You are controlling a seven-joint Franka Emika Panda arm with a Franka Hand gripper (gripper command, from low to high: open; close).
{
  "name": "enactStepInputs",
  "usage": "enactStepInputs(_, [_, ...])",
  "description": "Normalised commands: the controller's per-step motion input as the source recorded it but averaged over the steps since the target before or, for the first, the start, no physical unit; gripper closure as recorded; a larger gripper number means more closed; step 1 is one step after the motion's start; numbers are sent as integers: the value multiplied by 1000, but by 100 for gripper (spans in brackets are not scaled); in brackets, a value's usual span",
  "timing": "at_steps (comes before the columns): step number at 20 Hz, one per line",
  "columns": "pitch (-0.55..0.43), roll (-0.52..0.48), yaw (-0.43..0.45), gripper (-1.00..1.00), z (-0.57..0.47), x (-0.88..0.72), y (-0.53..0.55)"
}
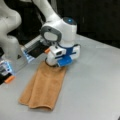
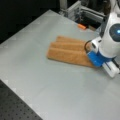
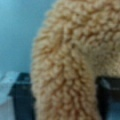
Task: Folding a towel twice
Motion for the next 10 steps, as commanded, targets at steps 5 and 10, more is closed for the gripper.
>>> enactStepInputs(5, [-67, -58, 50, 100, 51, 82, -10])
enactStepInputs(10, [31, -50, 117, 100, 304, 340, -74])
